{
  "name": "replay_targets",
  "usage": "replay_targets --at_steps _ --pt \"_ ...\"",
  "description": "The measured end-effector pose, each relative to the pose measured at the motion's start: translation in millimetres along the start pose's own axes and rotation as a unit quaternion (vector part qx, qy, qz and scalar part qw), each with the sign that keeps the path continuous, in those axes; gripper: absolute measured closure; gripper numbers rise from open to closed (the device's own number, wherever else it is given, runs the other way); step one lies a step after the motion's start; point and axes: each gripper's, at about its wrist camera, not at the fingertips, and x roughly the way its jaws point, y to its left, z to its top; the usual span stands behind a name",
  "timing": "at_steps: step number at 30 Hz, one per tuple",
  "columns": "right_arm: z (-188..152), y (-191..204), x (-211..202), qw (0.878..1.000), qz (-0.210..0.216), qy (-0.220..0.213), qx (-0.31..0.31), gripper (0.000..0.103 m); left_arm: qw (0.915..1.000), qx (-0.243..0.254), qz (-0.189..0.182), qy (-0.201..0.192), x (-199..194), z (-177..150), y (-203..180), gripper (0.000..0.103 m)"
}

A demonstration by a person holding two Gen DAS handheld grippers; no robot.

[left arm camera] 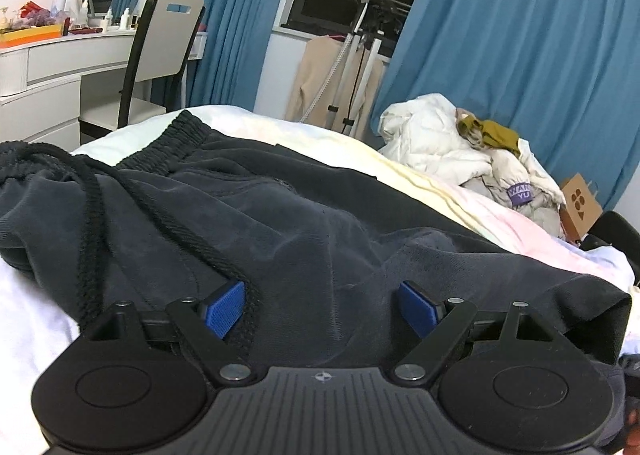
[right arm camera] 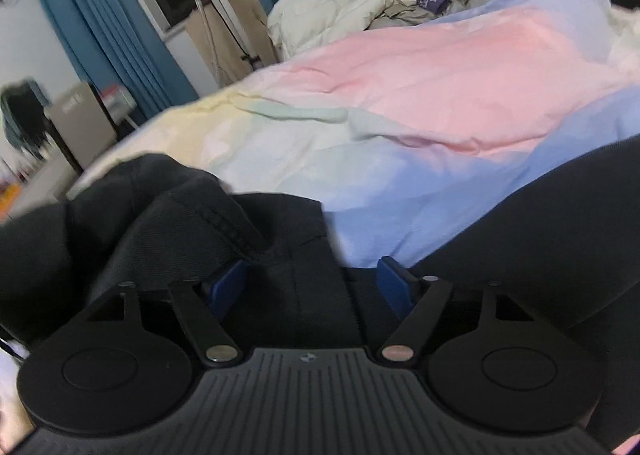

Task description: Fold clothes

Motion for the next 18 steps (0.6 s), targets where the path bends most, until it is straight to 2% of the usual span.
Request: replay_targets --at_steps 1,3,6,8,10,11,14,18 --pt "1 0 -3 0.999 0.034 0.002 0.012 0.031 1.0 0.001 0.0 0.001 1 0 0 0.018" --pt "4 1 -9 0.994 0.101 0.004 0.036 0.031 1.0 0.0 -0.001 0.002 4 0 1 0.018" --pt "4 -3 -18 0.98 0.177 -0.01 0.095 0.031 0.9999 -0.009 -0.006 0.003 6 1 5 0.019" --pt "3 -11 -17 0.978 0.17 -0.012 0.123 0.039 0.9998 -0.015 -0.009 0.003 7 1 8 0.019" --pt "0 -19 -14 0.982 0.132 -0.007 0.138 0.077 0.9997 -0.02 -0.011 0.001 7 1 10 0.019" --pt "-3 -25 -12 0.981 0.118 -0.004 0.152 0.083 0.9997 -0.02 -0.011 0.0 7 1 10 0.019" --pt "-11 -40 -11 0.977 0.106 0.001 0.184 0.089 0.9997 -0.02 -0.01 -0.003 10 0 7 0.019" --pt "-9 -33 -18 0.984 0.081 -0.01 0.157 0.085 0.9998 -0.018 -0.009 -0.002 9 -1 7 0.019"
